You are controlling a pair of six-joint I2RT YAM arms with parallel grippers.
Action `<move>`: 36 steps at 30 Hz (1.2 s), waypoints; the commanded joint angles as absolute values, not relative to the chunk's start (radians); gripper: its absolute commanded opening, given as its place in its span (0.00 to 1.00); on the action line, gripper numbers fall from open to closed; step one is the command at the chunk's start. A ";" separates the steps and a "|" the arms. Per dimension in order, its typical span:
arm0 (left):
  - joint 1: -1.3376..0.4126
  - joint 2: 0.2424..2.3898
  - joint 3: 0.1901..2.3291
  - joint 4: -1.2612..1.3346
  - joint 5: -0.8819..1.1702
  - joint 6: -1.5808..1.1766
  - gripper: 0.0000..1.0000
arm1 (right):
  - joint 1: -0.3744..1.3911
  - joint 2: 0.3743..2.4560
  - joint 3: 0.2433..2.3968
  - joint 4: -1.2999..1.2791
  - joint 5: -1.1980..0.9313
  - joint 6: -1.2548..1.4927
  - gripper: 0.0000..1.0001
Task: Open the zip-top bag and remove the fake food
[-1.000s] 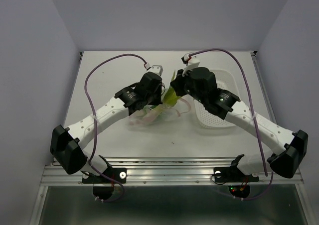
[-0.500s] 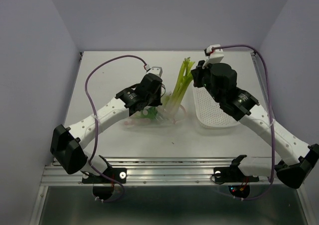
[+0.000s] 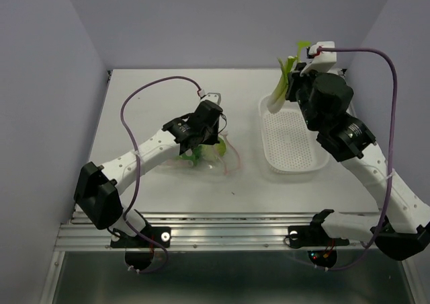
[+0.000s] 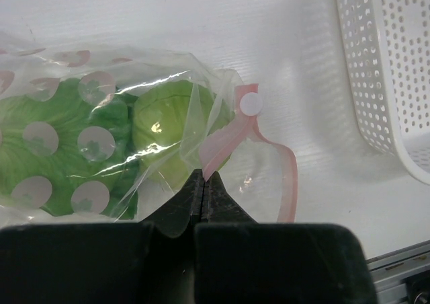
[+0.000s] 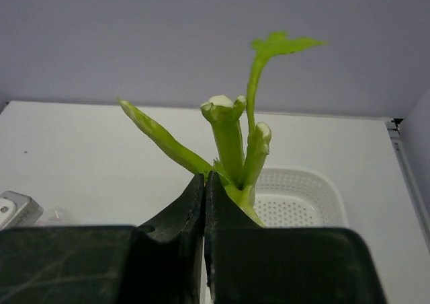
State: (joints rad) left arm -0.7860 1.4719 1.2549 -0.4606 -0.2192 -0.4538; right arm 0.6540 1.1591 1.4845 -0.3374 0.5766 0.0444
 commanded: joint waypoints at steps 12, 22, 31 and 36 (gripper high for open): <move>-0.787 1.459 1.293 -0.433 -0.247 -0.436 0.00 | 0.649 1.048 1.461 -0.646 0.748 0.064 0.01; -0.785 1.474 1.287 -0.425 -0.242 -0.431 0.00 | 0.522 1.169 1.336 -0.641 0.729 0.063 0.01; -0.776 1.514 1.287 -0.417 -0.239 -0.423 0.00 | 0.304 1.368 1.256 -0.465 0.440 0.005 0.01; -0.773 1.534 1.289 -0.417 -0.224 -0.428 0.00 | 0.284 1.474 1.293 -0.425 0.446 -0.029 0.02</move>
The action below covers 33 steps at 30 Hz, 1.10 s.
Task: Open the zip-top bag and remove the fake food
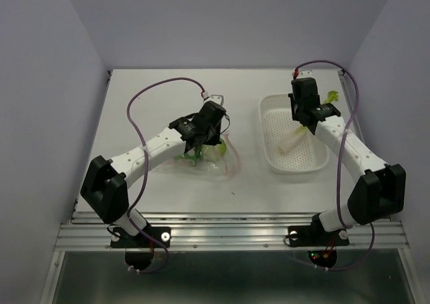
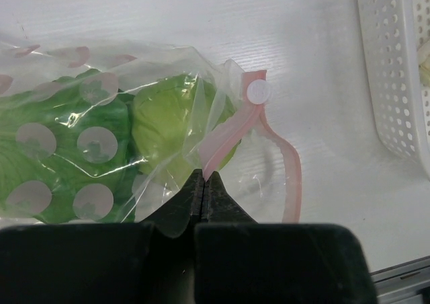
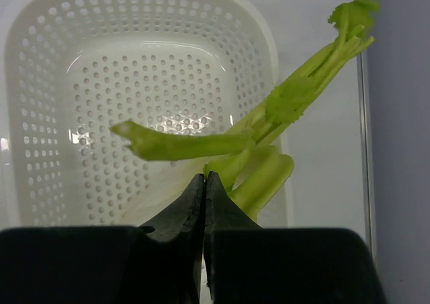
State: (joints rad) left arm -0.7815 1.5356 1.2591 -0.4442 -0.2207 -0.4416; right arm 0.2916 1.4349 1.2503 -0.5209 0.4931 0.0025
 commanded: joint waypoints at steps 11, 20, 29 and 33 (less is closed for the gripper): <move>-0.761 1.548 1.282 -0.402 -0.210 -0.426 0.00 | 0.284 1.629 1.327 -0.296 0.261 -0.058 0.09; -0.750 1.568 1.292 -0.410 -0.192 -0.431 0.00 | 0.284 1.589 1.330 -0.295 0.428 0.132 1.00; -0.749 1.554 1.298 -0.411 -0.190 -0.434 0.00 | 0.284 1.390 1.131 -0.334 0.531 0.423 1.00; -0.747 1.546 1.299 -0.410 -0.189 -0.436 0.00 | 0.284 1.351 1.062 -0.388 0.528 0.521 1.00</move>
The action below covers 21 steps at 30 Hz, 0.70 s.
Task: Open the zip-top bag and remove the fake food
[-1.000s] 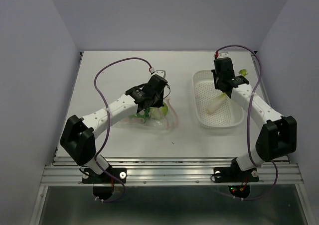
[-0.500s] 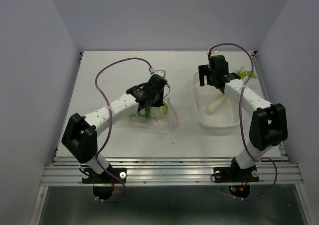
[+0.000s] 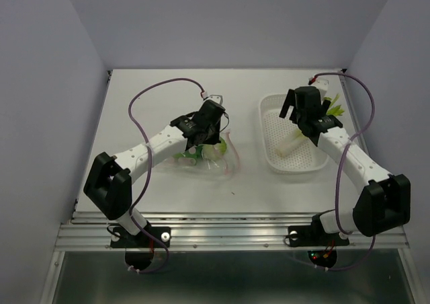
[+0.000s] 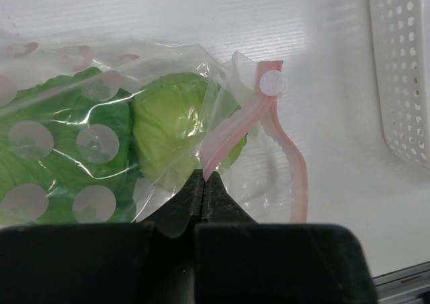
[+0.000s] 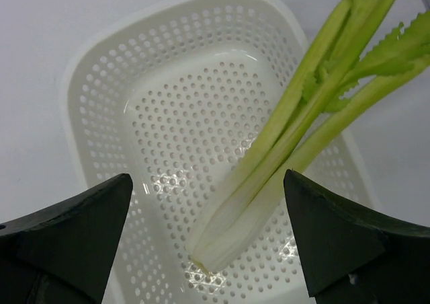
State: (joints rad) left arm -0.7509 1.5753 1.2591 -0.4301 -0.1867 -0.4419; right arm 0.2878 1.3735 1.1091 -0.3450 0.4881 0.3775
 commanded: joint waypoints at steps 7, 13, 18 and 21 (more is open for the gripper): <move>-0.747 1.532 1.293 -0.400 -0.180 -0.437 0.00 | 0.264 1.419 1.005 -0.387 0.575 0.636 1.00; -0.747 1.539 1.298 -0.414 -0.190 -0.443 0.00 | 0.193 1.526 0.997 -0.290 0.536 0.686 1.00; -0.747 1.545 1.316 -0.429 -0.204 -0.443 0.00 | 0.149 1.589 0.997 -0.199 0.480 0.652 1.00; -0.747 1.542 1.318 -0.423 -0.204 -0.451 0.00 | 0.149 1.600 1.011 -0.160 0.483 0.608 0.91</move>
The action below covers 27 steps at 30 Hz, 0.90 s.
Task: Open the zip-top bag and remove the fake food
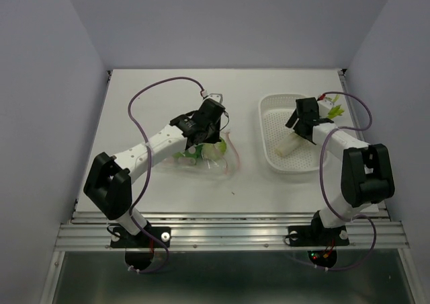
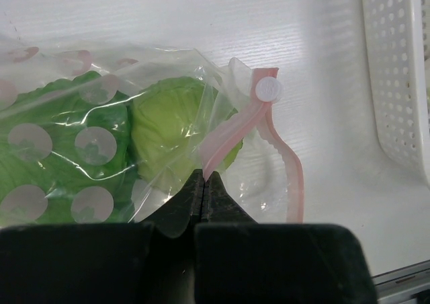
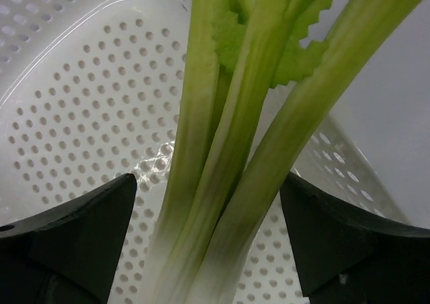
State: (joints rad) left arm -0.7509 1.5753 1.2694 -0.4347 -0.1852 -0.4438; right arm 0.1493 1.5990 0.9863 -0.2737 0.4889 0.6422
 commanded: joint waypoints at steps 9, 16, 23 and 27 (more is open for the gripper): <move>-0.747 1.502 1.312 -0.430 -0.215 -0.457 0.00 | 0.140 1.507 1.008 -0.149 0.491 0.436 0.15; -0.747 1.480 1.313 -0.423 -0.213 -0.446 0.00 | 0.140 1.456 1.149 -0.271 0.296 0.120 0.12; -0.747 1.488 1.327 -0.425 -0.202 -0.433 0.00 | 0.140 1.541 1.278 -0.499 0.262 -0.070 0.12; -0.747 1.489 1.338 -0.436 -0.207 -0.425 0.00 | 0.140 1.578 1.247 -0.535 0.256 -0.136 0.11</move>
State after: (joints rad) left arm -0.7509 1.5230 1.2793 -0.4385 -0.1913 -0.4461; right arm 0.1444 1.5330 1.2541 -0.4351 0.2760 -0.0109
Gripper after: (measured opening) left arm 0.033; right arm 0.405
